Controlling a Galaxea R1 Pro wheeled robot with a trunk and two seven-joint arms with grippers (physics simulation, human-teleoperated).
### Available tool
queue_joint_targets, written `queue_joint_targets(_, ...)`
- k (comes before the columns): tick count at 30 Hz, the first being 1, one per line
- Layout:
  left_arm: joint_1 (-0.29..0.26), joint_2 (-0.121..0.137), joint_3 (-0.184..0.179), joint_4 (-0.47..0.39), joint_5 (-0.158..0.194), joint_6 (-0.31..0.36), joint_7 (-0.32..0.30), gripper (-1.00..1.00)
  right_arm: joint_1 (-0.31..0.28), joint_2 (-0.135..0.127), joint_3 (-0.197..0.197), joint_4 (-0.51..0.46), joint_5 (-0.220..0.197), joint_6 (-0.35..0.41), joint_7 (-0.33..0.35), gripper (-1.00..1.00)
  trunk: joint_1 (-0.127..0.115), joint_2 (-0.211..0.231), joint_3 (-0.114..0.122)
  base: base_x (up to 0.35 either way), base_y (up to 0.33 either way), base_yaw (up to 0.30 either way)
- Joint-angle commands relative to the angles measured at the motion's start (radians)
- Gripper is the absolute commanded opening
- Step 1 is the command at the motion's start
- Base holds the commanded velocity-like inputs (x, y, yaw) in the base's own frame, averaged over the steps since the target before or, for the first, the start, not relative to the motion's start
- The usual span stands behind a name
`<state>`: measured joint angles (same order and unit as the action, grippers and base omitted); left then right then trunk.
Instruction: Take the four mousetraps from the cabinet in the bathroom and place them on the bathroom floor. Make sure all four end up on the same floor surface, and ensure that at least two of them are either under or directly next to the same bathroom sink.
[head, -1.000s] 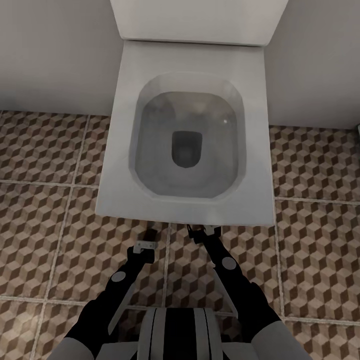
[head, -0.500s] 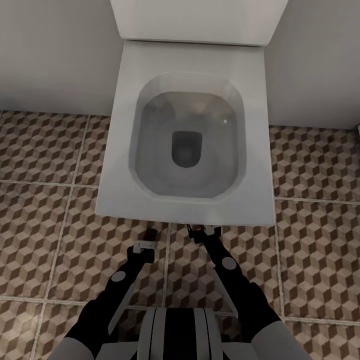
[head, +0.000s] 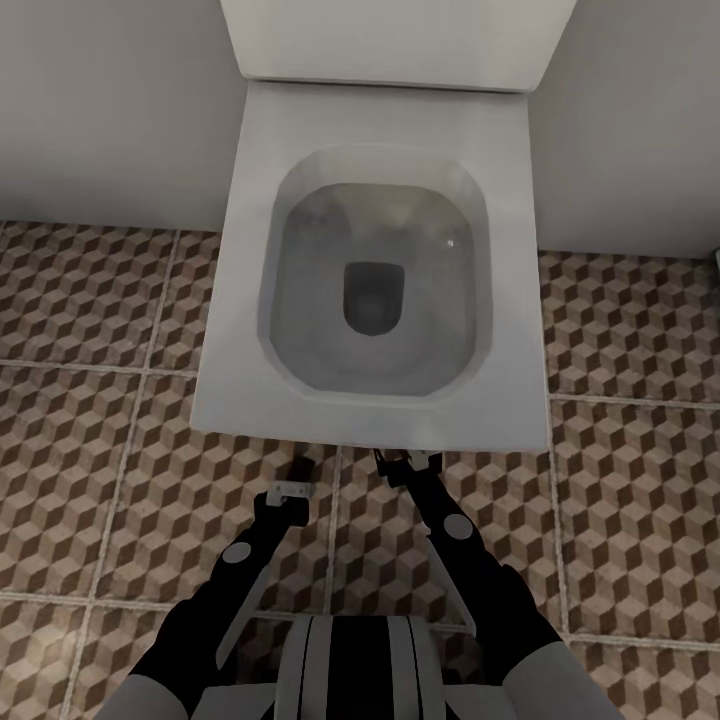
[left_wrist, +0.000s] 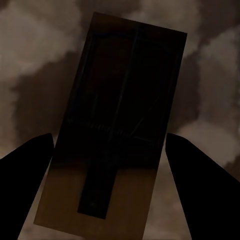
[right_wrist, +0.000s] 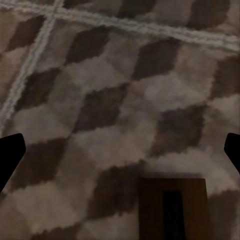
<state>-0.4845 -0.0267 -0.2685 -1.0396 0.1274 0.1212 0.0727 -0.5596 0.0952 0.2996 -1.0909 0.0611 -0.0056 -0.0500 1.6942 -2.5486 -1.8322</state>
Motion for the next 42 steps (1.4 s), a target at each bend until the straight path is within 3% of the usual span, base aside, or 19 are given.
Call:
queue_joint_targets(1, 0.000, 0.001, -0.003, -0.002, 0.010, 0.005, 0.007, -1.00, 0.000, 0.000, 0.001, 0.000, 0.006, -0.001, -0.005, 1.00, 0.000, 0.000, 0.000, 0.000, 0.000, 0.000)
queue_joint_targets(42, 0.000, 0.000, -0.004, 0.020, 0.011, 0.003, 0.009, -1.00, 0.000, 0.000, 0.001, 0.000, 0.006, -0.001, -0.005, 1.00, 0.000, 0.000, 0.000, 0.000, 0.000, 0.000)
